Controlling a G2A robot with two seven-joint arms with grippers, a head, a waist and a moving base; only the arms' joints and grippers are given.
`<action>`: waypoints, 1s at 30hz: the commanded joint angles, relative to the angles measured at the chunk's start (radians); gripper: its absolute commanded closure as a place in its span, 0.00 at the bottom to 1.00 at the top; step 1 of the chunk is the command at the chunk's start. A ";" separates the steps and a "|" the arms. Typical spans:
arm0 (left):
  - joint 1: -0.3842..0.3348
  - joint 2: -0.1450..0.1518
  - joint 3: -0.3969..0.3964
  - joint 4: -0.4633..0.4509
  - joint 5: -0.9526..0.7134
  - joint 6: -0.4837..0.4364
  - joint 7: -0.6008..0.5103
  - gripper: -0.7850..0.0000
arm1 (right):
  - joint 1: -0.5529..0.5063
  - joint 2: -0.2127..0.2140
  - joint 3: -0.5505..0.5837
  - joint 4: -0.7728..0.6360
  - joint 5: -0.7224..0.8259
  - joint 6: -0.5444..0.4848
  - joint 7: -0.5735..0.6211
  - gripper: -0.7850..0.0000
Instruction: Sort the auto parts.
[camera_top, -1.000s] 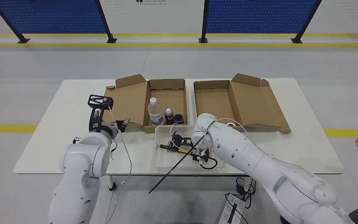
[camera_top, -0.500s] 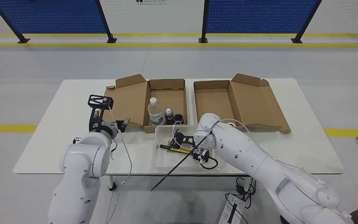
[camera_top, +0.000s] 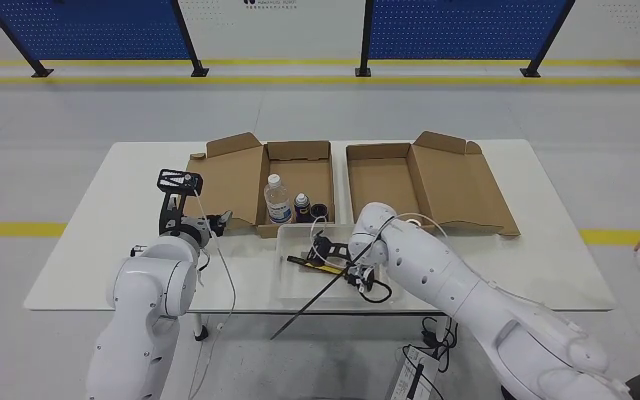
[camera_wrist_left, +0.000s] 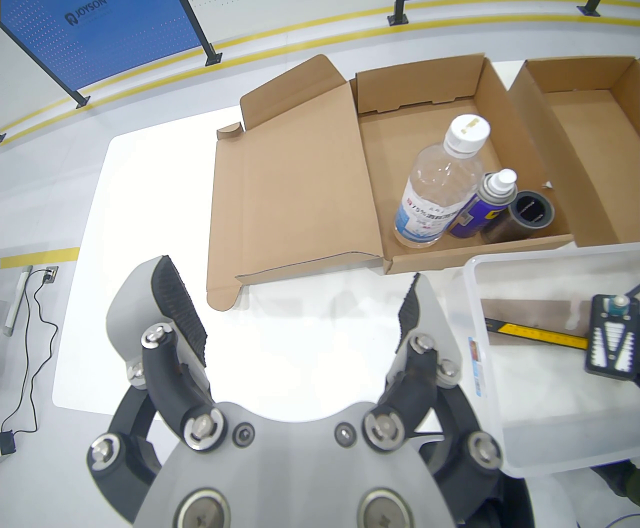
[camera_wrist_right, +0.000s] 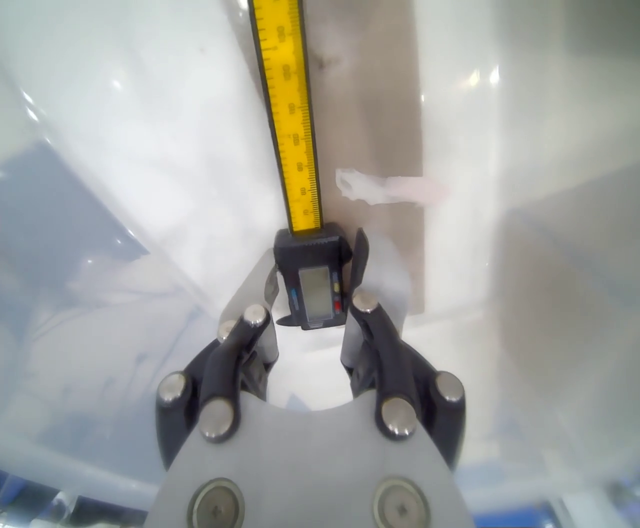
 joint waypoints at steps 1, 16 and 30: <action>0.000 0.000 0.000 0.000 0.000 0.000 0.000 0.00 | 0.001 -0.002 -0.001 0.002 -0.001 -0.002 0.000 0.89; 0.000 0.000 0.000 0.000 0.000 0.000 0.000 0.00 | 0.001 0.009 0.049 -0.057 0.011 0.010 0.000 1.00; 0.000 0.000 0.000 0.000 0.000 0.000 0.000 0.00 | -0.066 0.075 0.159 -0.266 -0.035 0.050 0.075 1.00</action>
